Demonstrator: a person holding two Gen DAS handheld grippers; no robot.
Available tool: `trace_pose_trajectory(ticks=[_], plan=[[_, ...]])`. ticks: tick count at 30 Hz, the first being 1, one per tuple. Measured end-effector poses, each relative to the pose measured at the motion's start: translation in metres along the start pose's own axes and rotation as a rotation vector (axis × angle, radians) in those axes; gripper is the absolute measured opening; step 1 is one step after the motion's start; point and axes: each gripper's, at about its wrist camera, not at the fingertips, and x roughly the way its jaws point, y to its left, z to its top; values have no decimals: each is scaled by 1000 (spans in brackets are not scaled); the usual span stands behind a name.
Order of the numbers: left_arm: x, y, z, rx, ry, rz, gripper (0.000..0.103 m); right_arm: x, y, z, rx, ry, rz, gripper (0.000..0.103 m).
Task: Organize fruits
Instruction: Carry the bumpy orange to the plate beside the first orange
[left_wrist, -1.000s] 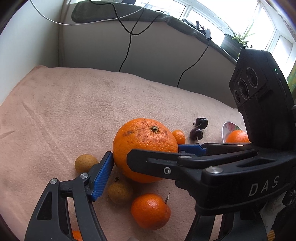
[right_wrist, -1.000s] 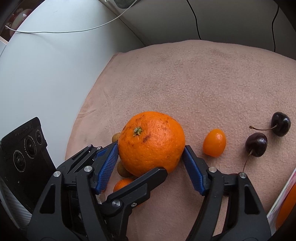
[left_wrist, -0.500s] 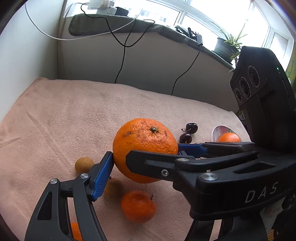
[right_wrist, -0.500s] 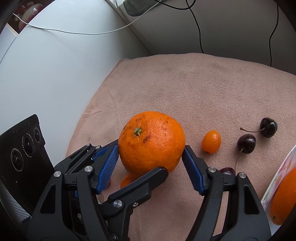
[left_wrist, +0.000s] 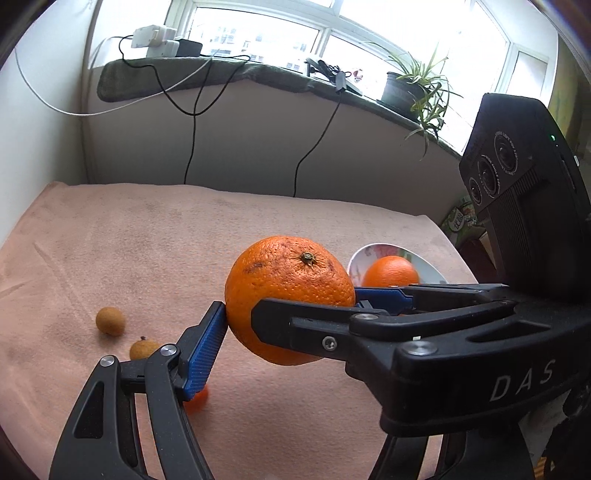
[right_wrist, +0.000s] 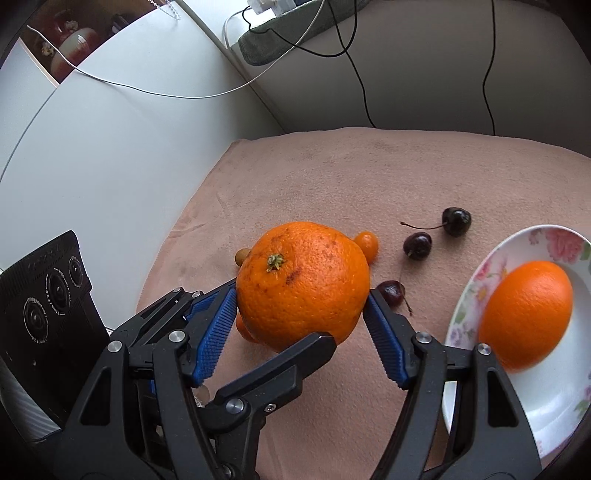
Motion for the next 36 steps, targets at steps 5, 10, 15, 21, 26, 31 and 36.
trace_pose_trajectory(ticks=[5,10,15,21,26,31,36], plan=[[3,-28,-3,32,5,-40,70,-29,-12,-16,20,-28,-33,73],[7,-56,-7,66,13,-74,70,-51,-27,-29,54,-49,-60,73],[15,-79,-9,90,31,-112,70,-70,-45,-42,84,-61,-90,73],[27,-108,-14,120,55,-161,70,-90,-69,-55,118,-72,-132,73],[42,-130,-17,137,82,-191,70,-103,-91,-65,150,-75,-158,73],[57,-145,-18,148,107,-207,70,-105,-110,-69,177,-69,-168,73],[66,-154,-17,154,118,-207,70,-106,-120,-70,189,-69,-174,73]])
